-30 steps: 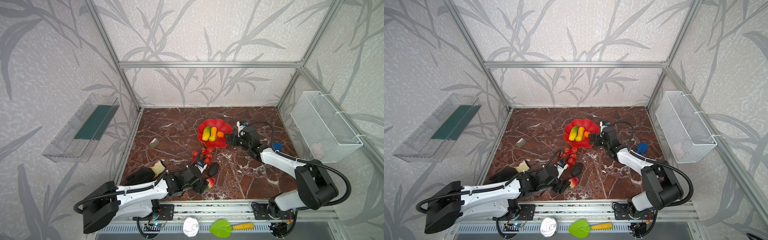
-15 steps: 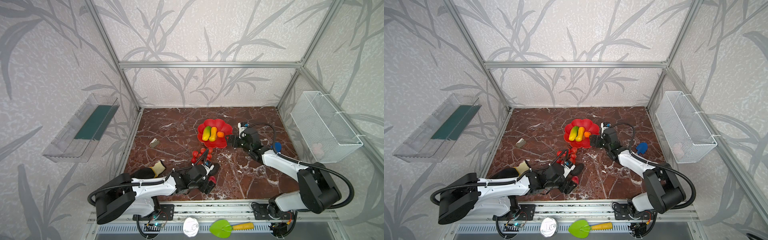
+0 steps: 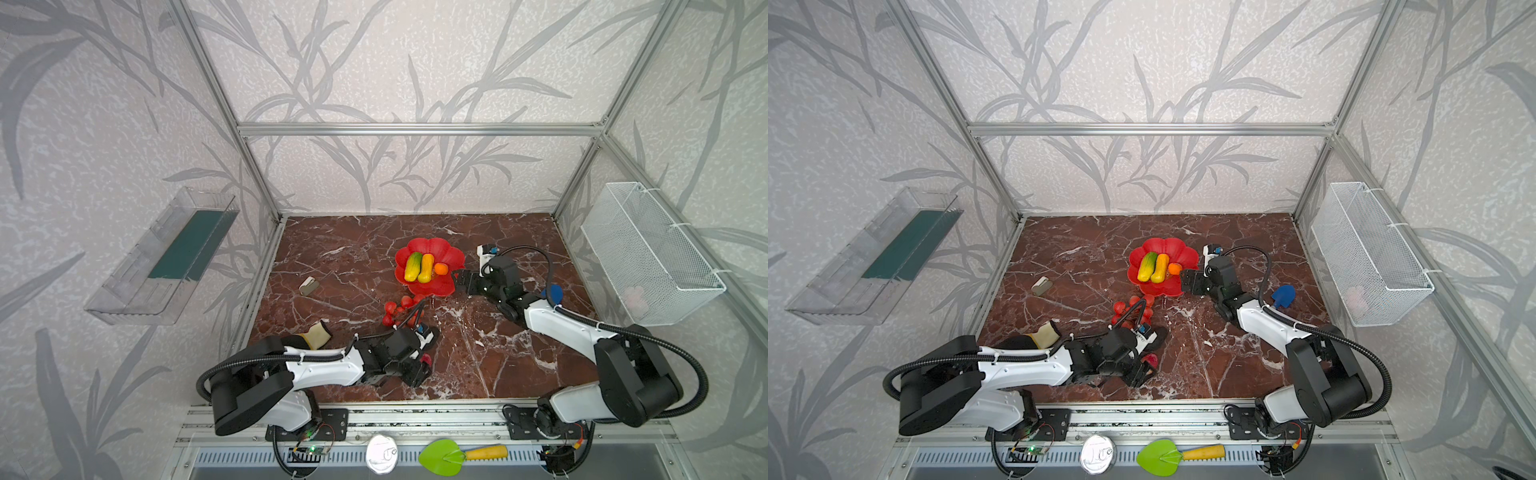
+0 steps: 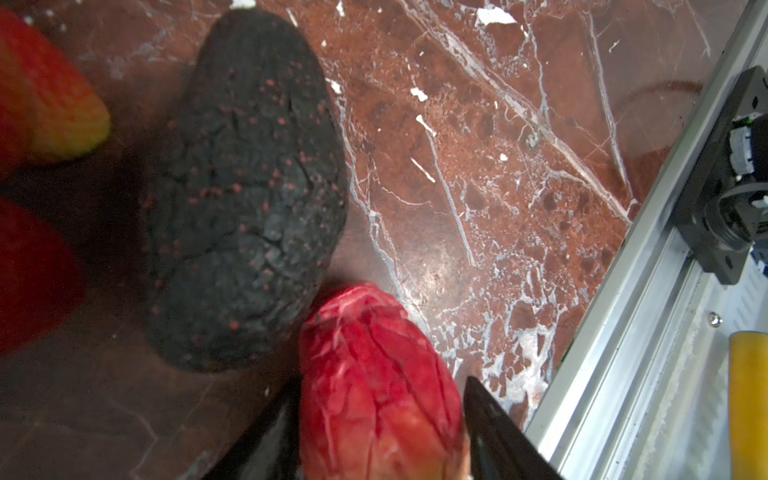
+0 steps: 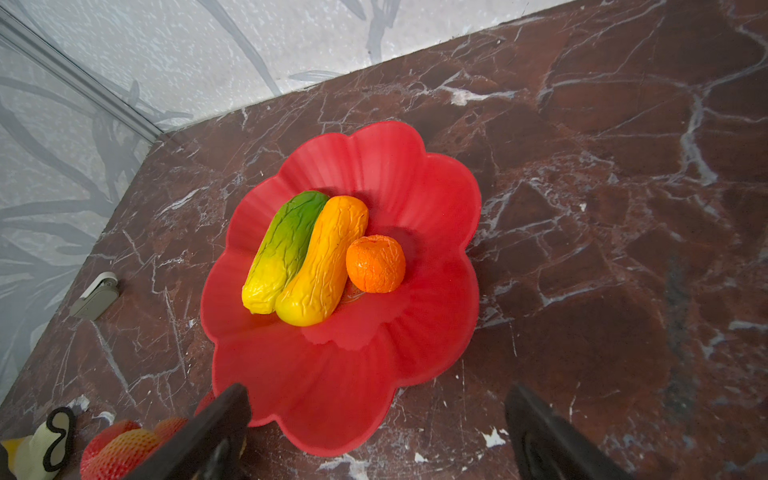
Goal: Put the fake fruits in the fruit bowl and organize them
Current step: 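Grasp the red-yellow fruit near the avocado with the left gripper, then place the red-yellow fruit in the bowl with the left gripper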
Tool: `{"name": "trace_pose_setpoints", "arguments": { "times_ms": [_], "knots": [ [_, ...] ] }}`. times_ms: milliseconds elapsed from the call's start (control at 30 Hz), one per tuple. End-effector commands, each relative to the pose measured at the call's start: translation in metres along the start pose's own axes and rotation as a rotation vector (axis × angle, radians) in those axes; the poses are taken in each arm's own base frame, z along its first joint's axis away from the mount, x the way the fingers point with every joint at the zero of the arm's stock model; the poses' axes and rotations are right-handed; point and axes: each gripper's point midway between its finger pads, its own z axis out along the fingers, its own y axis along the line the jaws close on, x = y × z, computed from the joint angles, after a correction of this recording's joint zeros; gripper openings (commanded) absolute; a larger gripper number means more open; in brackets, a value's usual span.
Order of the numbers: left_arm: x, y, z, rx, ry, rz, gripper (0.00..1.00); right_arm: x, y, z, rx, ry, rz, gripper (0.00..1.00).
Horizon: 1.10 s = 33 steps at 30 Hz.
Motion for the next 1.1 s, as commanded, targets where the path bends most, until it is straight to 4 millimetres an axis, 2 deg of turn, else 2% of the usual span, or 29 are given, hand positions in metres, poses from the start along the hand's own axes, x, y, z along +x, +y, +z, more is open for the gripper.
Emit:
{"name": "trace_pose_setpoints", "arguments": {
  "times_ms": [0,133,300,400,467,633,800,1000,1067],
  "knots": [
    [-0.013,-0.007,-0.009,0.004,-0.032,0.005,0.53,-0.001,0.000,0.000,-0.014,-0.010,0.014,0.96],
    [-0.039,-0.017,-0.040,0.008,-0.135,0.041,0.46,-0.002,0.001,0.000,-0.013,-0.013,0.016,0.96],
    [-0.082,-0.027,-0.089,-0.010,-0.311,0.120,0.46,-0.004,0.000,-0.003,-0.011,-0.018,0.016,0.96],
    [-0.107,-0.028,-0.104,-0.032,-0.366,0.160,0.47,-0.006,0.000,-0.007,-0.008,-0.024,0.012,0.96],
    [-0.125,-0.022,-0.104,-0.050,-0.381,0.183,0.48,-0.007,-0.001,-0.010,-0.006,-0.030,0.010,0.96],
    [-0.178,0.004,-0.082,-0.059,-0.383,0.174,0.47,-0.008,-0.002,-0.020,-0.001,-0.035,0.006,0.96],
    [-0.216,0.040,-0.041,-0.084,-0.323,0.144,0.47,-0.007,-0.004,-0.035,0.003,-0.044,0.003,0.96],
    [-0.231,0.079,0.002,-0.105,-0.253,0.080,0.46,-0.007,-0.005,-0.050,0.005,-0.061,-0.003,0.96],
    [-0.233,0.092,0.011,-0.143,-0.243,0.074,0.47,-0.008,-0.004,-0.053,0.004,-0.067,-0.007,0.96]
  ]
}}
